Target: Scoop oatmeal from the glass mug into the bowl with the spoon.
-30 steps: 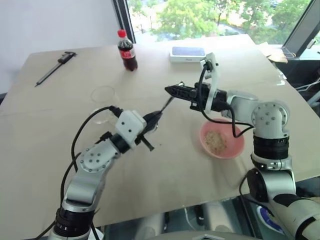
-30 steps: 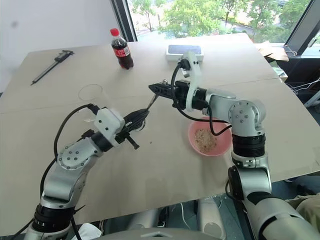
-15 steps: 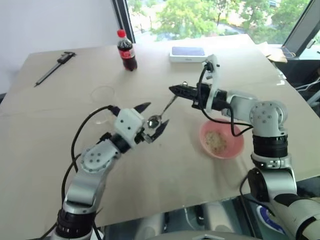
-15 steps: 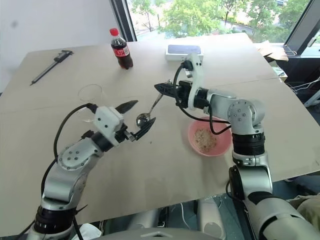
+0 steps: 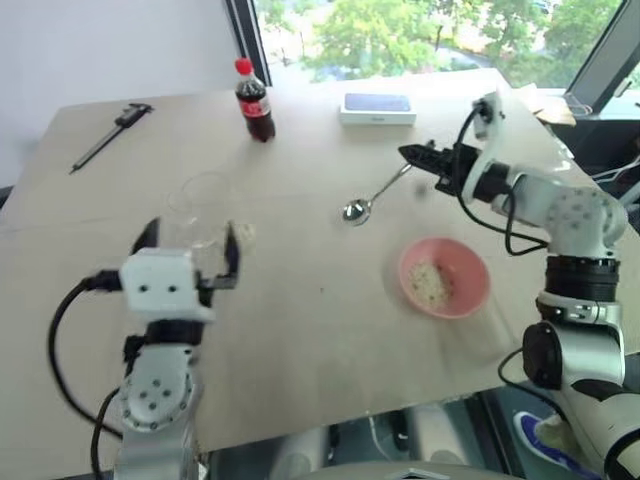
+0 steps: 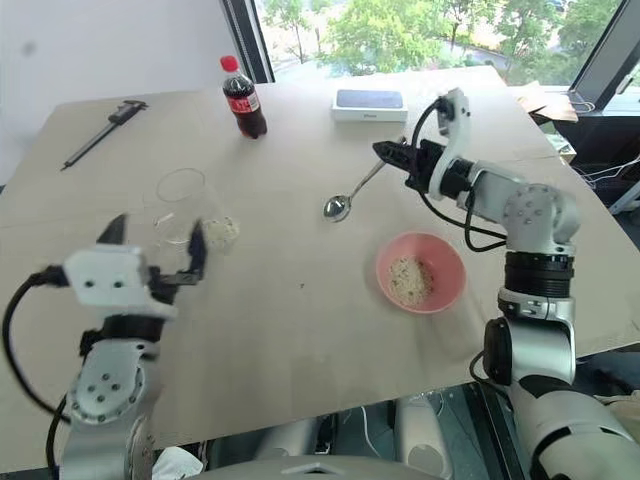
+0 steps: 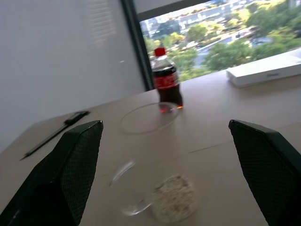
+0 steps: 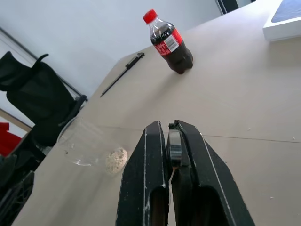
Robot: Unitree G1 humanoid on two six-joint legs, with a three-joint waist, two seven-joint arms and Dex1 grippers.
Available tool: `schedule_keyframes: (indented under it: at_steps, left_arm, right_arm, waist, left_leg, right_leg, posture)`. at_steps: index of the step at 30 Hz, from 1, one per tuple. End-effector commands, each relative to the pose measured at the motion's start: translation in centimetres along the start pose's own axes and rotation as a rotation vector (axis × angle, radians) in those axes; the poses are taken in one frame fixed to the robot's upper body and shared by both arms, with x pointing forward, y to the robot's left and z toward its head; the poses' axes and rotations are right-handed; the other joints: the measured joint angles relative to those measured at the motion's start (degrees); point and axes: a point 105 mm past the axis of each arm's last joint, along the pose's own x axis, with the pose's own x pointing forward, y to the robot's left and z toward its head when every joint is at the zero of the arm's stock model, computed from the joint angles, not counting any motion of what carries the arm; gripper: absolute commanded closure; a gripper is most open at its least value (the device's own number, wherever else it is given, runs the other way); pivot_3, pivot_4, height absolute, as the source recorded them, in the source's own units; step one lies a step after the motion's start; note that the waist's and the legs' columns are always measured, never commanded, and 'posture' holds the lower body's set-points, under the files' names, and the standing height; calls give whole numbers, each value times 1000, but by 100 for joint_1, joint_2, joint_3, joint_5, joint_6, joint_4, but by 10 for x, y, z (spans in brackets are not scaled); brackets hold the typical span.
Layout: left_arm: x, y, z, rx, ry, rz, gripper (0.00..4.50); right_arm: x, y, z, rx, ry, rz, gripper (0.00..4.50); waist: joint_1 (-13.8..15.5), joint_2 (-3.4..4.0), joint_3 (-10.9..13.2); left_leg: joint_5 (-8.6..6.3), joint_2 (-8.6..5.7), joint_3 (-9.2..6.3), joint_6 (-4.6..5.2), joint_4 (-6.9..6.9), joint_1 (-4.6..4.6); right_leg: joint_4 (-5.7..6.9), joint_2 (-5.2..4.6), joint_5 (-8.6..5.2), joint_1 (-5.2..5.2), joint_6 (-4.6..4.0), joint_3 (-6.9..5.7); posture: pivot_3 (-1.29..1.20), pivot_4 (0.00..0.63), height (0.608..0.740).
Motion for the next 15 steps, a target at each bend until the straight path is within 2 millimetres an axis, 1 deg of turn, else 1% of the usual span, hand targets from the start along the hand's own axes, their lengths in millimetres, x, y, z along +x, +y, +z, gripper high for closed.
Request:
schedule_keyframes:
  at_steps: [1,3,6,8,12,15]
  left_arm:
    - [-1,12,-9,41,5,25,52]
    - [1,15,-16,30,16,29,52]
    - [7,8,-25,34,28,-35,52]
    - [13,6,-32,23,40,-47,52]
    - [25,10,-41,29,46,-38,52]
    - [34,19,-48,48,58,-7,52]
  right_arm:
    - [2,21,16,-22,-42,24,4500]
    - [4,22,18,-9,-52,7,4500]
    - [6,23,22,7,-70,-17,4500]
    - [6,23,25,14,-87,-31,4500]
    - [4,22,27,17,-105,-55,4500]
    - [2,20,28,15,-114,-70,4500]
  waist:
    - [-1,1,0]
    - [14,1,0]
    - [24,1,0]
    - [10,1,0]
    - [-1,2,0]
    - [-2,2,1]
  left_leg:
    - [0,0,-1,0,0,0]
    - [0,0,-1,1,2,2]
    - [0,-4,-4,1,5,-1]
    - [1,-5,-3,0,5,-4]
    - [8,-3,-1,-12,3,-4]
    - [6,-2,-2,-10,3,-4]
  right_leg:
    - [1,2,2,0,-4,-1]
    - [2,5,4,2,-7,-3]
    - [-1,4,5,3,-6,-8]
    - [-2,4,5,2,-6,-7]
    - [-3,4,5,0,-6,-6]
    - [-3,5,5,0,-6,-7]
  posture:
    - [0,150,740]
    - [0,150,740]
    - [0,150,740]
    - [0,150,740]
    - [0,150,740]
    - [0,150,740]
